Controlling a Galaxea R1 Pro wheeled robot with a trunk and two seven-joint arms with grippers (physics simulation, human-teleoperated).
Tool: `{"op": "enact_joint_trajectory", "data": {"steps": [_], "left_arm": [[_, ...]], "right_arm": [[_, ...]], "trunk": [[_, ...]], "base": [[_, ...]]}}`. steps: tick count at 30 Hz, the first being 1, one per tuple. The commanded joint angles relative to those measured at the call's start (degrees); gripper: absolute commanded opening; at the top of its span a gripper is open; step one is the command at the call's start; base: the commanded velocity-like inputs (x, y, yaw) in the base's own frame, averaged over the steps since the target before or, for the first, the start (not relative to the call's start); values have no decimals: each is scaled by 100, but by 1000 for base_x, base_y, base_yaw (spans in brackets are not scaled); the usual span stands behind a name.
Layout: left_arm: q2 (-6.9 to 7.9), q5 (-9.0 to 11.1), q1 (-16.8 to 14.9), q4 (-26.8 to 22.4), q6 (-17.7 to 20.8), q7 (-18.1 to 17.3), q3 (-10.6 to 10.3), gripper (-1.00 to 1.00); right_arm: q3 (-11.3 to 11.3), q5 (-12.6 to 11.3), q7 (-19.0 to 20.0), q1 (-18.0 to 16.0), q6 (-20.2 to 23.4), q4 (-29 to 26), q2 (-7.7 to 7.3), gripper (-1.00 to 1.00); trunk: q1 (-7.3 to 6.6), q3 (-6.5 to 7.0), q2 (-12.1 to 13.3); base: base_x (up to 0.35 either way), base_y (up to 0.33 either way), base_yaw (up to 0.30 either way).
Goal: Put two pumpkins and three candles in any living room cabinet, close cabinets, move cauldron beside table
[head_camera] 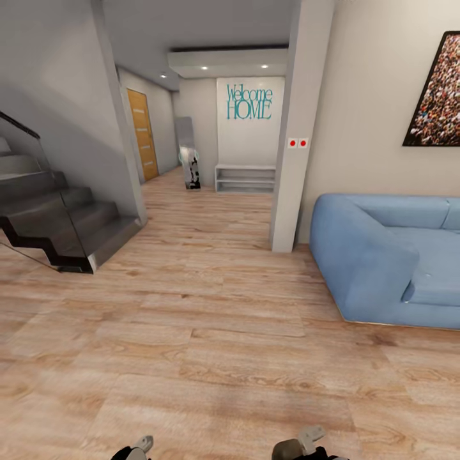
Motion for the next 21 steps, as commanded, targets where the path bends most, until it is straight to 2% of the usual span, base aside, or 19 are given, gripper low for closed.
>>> {"op": "enact_joint_trajectory", "data": {"steps": [1, 6, 16, 21], "left_arm": [[2, -4, 0, 0, 5, 1, 2, -100], [4, -3, 2, 0, 5, 0, 1, -100], [18, -6, 2, 6, 5, -12, 4, -100], [31, -12, 0, 92, 5, -483, 9, -100]], "right_arm": [[3, -23, 9, 1, 4, 1, -6, -100], [3, -32, 9, 2, 4, 1, -10, -100], [3, -32, 9, 9, 4, 9, 1, -100], [3, -25, 9, 112, -1, 2, 21, -100]], "trunk": [[-23, 18, 42], [-132, 108, 242], [-352, 288, 643], [-462, 375, 844]], "base": [[0, 0, 0], [0, 0, 102], [0, 0, 274], [0, 0, 285]]}}
